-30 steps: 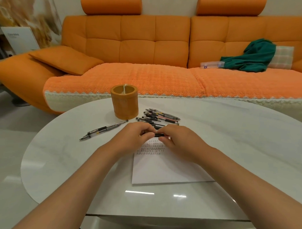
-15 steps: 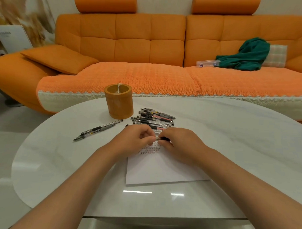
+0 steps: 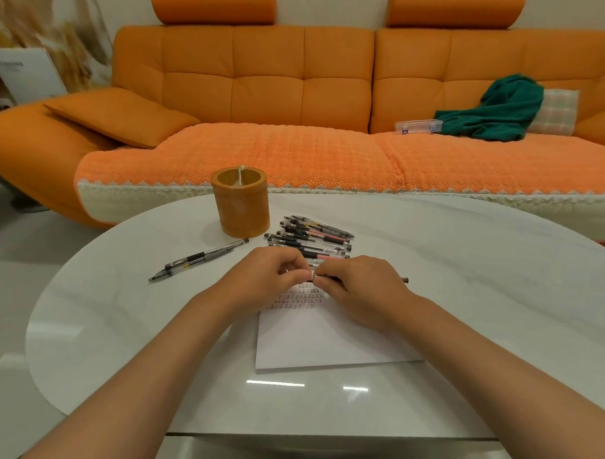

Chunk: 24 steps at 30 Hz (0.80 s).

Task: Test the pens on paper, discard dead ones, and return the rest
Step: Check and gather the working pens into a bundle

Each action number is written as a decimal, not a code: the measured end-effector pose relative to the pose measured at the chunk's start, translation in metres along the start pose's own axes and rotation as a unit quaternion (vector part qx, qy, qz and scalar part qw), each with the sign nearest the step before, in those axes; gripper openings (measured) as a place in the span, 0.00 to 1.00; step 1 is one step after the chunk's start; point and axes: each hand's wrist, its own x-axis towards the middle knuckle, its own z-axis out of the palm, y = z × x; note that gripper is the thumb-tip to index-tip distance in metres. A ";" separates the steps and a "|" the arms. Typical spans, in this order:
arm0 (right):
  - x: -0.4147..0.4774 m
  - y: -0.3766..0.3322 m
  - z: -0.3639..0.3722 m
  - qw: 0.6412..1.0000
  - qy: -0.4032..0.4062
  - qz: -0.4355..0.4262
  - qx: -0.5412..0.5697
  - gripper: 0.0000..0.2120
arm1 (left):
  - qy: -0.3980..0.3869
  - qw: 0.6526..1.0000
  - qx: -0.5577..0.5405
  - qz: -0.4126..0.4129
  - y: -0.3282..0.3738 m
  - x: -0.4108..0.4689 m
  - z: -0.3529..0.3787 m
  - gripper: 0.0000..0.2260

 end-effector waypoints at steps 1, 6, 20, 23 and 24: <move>0.000 -0.001 -0.001 1.000 -0.014 0.007 0.008 0.15 | -0.001 1.000 0.011 -0.002 0.000 0.000 -0.001 0.03; -0.001 0.001 -0.005 0.995 -0.044 0.047 0.072 0.22 | -0.015 0.993 0.111 -0.026 -0.007 0.000 -0.008 0.01; 0.003 -0.005 -0.009 0.873 -0.017 0.135 0.468 0.23 | -0.028 0.989 0.139 -0.049 -0.015 0.006 -0.001 0.11; -0.001 -0.008 -0.005 0.852 -0.024 0.114 0.510 0.11 | -0.038 0.989 0.128 -0.063 -0.015 0.007 -0.002 0.11; -0.001 -0.009 -0.004 0.842 -0.024 0.125 0.525 0.09 | -0.040 0.989 0.130 -0.064 -0.015 0.007 -0.002 0.12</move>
